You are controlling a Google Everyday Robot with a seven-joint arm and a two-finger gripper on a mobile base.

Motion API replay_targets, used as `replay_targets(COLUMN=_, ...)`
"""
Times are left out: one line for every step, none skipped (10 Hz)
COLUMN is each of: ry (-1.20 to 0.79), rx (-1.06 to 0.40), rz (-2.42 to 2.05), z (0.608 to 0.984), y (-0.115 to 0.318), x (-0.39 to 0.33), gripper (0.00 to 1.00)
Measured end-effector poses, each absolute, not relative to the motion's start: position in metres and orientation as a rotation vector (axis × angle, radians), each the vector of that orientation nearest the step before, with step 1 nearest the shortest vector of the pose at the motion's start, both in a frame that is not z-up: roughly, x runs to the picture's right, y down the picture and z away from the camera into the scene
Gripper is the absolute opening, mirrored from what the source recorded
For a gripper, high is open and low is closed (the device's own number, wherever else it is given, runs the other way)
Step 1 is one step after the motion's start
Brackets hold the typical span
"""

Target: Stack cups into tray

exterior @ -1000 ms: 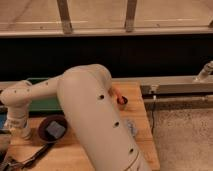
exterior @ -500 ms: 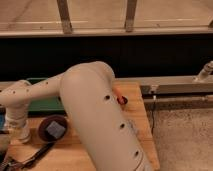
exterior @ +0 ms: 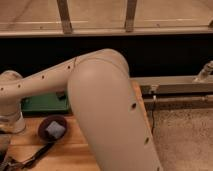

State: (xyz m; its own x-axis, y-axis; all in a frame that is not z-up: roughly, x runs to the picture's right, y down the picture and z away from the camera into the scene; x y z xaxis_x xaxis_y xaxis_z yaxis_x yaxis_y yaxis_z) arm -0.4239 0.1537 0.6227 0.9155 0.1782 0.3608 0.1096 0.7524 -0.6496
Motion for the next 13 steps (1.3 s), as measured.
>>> replay_targets(ry=-0.419, rx=-0.684, rz=0.045, z=0.609, y=0.14, x=-0.42, gripper=0.0)
replay_targets(ry=-0.411, rx=-0.638, rz=0.057, z=0.596, y=0.123, x=-0.415, gripper=0.0)
replay_targets(ry=-0.4, rx=-0.588, rz=0.077, z=0.585, y=0.098, x=-0.406, gripper=0.0)
replay_targets(ry=-0.385, rx=-0.56, rz=0.094, z=0.586, y=0.079, x=-0.397, gripper=0.0)
replay_targets(ry=-0.364, rx=-0.528, rz=0.126, z=0.592, y=0.053, x=-0.381, gripper=0.0)
replay_targets(ry=-0.35, rx=-0.507, rz=0.156, z=0.6, y=0.033, x=-0.366, gripper=0.0)
replay_targets(ry=-0.338, rx=-0.487, rz=0.191, z=0.607, y=0.012, x=-0.348, gripper=0.0)
replay_targets(ry=-0.331, rx=-0.477, rz=0.221, z=0.612, y=-0.003, x=-0.333, gripper=0.0)
replay_targets(ry=-0.335, rx=-0.463, rz=0.268, z=0.616, y=-0.023, x=-0.306, gripper=0.0)
replay_targets(ry=-0.346, rx=-0.446, rz=0.305, z=0.621, y=-0.038, x=-0.277, gripper=0.0)
replay_targets(ry=-0.353, rx=-0.439, rz=0.322, z=0.622, y=-0.045, x=-0.264, gripper=0.0)
replay_targets(ry=-0.359, rx=-0.435, rz=0.331, z=0.622, y=-0.048, x=-0.257, gripper=0.0)
replay_targets(ry=-0.36, rx=-0.436, rz=0.331, z=0.622, y=-0.047, x=-0.257, gripper=0.0)
